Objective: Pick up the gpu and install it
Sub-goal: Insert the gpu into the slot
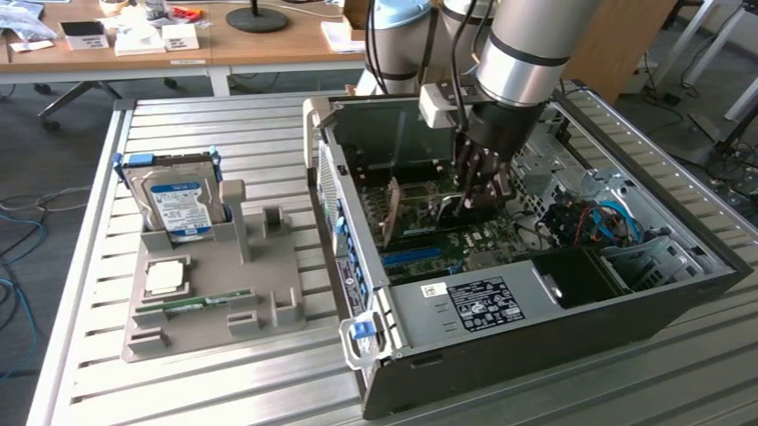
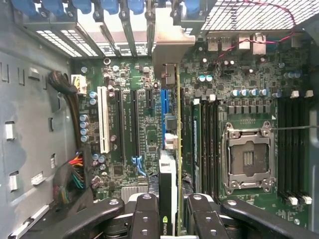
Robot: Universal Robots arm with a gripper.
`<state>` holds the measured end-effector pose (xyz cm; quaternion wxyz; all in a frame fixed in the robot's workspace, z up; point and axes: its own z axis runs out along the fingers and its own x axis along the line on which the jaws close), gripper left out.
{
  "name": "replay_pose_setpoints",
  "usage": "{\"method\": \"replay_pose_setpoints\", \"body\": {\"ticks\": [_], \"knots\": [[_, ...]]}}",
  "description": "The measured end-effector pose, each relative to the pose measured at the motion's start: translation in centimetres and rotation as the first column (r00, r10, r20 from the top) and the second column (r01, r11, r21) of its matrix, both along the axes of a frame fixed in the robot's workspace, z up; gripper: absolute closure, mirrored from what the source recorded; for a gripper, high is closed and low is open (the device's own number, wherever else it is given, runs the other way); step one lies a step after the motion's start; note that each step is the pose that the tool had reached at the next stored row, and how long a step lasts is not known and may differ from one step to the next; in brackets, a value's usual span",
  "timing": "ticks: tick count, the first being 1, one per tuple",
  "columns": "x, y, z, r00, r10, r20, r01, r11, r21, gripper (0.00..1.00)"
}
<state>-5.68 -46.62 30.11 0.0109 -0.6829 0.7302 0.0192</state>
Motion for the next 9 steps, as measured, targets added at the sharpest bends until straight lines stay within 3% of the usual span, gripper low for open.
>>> {"method": "replay_pose_setpoints", "body": {"ticks": [9], "knots": [[-0.1, 0.0, -0.89, 1.0, 0.0, 0.0, 0.0, 1.0, 0.0, 0.73]]}}
